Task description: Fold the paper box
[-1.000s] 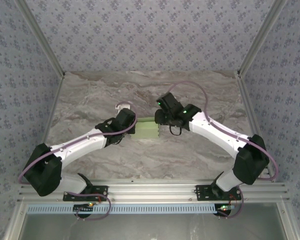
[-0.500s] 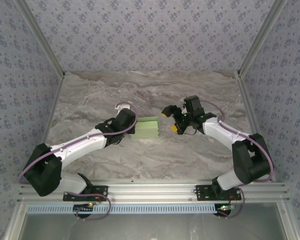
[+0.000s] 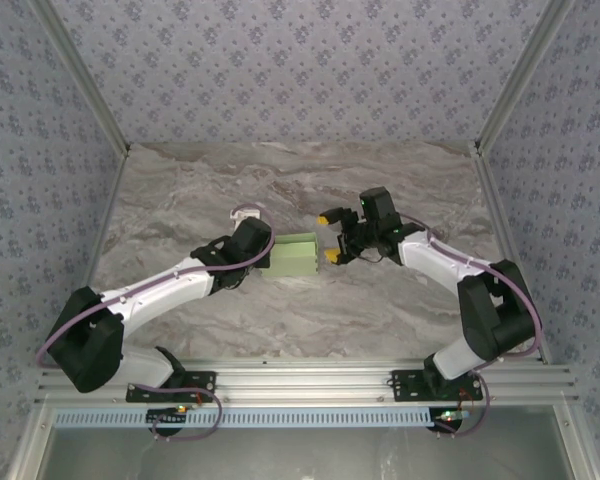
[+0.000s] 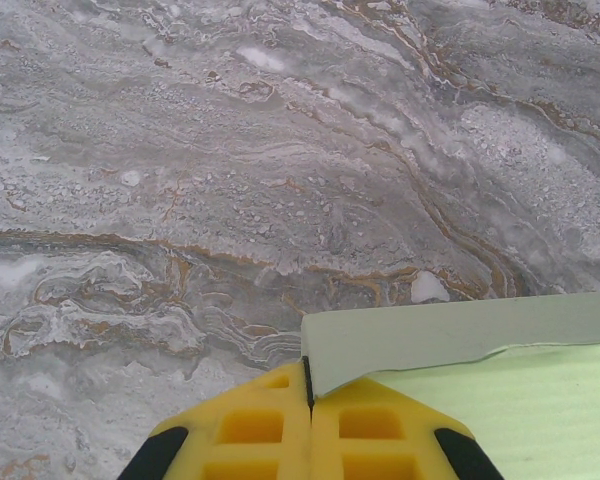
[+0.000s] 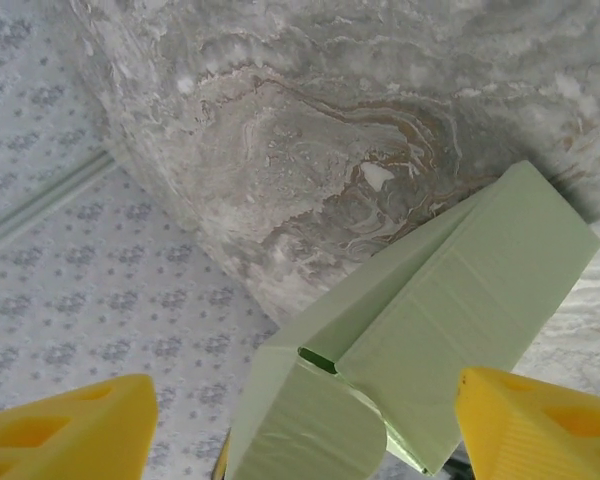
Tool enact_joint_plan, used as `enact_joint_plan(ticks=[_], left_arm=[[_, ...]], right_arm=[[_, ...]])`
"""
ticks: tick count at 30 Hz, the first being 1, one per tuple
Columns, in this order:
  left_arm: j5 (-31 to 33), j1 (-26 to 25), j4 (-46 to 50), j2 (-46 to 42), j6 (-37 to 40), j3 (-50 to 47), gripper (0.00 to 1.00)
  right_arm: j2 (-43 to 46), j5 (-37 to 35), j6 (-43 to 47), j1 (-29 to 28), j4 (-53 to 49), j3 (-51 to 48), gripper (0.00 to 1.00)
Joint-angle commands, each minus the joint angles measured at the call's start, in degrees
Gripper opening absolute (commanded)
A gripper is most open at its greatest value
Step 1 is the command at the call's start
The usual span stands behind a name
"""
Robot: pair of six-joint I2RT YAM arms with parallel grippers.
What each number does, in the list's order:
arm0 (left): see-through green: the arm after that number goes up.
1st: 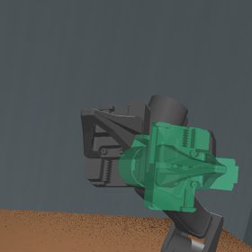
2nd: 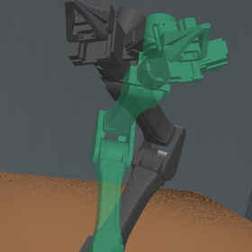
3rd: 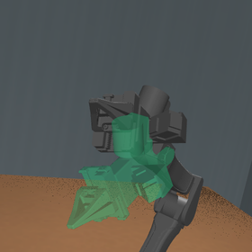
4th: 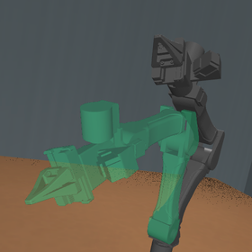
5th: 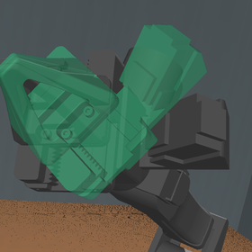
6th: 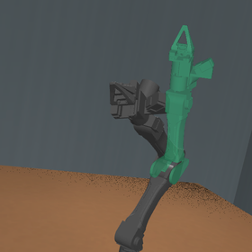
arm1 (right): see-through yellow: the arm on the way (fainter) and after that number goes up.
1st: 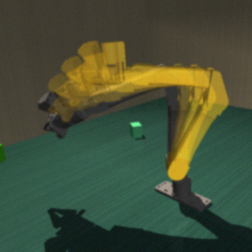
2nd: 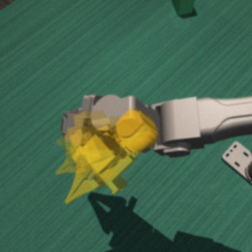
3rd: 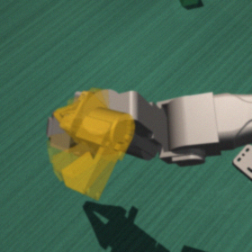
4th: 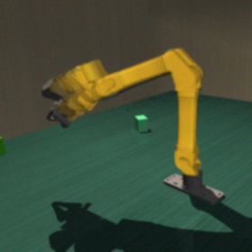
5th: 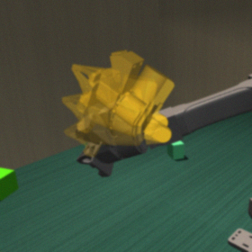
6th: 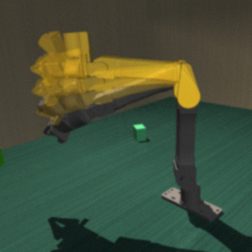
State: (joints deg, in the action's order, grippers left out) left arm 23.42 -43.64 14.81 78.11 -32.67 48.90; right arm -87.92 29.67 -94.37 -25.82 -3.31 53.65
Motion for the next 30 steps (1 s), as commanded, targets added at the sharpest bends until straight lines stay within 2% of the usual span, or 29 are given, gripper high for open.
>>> enact_joint_plan(ticks=[1, 4, 13, 19, 30], left_arm=[[0.3, -0.6, 4.6, 1.6, -0.5, -0.4, 0.04], [0.3, -0.6, 4.6, 1.7, -0.5, -0.2, 0.04], [0.6, -0.7, 4.6, 1.8, -0.6, -0.1, 0.04], [0.8, -0.8, 4.7, 1.9, -0.8, -0.3, 0.04], [1.1, -0.9, 5.1, 1.9, -1.0, -0.1, 0.05]], right_arm=[[-0.1, -1.8, 4.3, 0.0, -8.6, 4.1, 0.68], [-0.1, -2.1, 5.6, -0.2, -10.0, 4.7, 0.64], [-2.7, -1.3, 8.5, -2.4, -12.2, 8.3, 0.61], [-4.3, -2.3, 13.0, -3.5, -17.8, 12.8, 0.52], [-6.4, -2.4, 17.1, -5.0, -22.3, 16.4, 0.41]])
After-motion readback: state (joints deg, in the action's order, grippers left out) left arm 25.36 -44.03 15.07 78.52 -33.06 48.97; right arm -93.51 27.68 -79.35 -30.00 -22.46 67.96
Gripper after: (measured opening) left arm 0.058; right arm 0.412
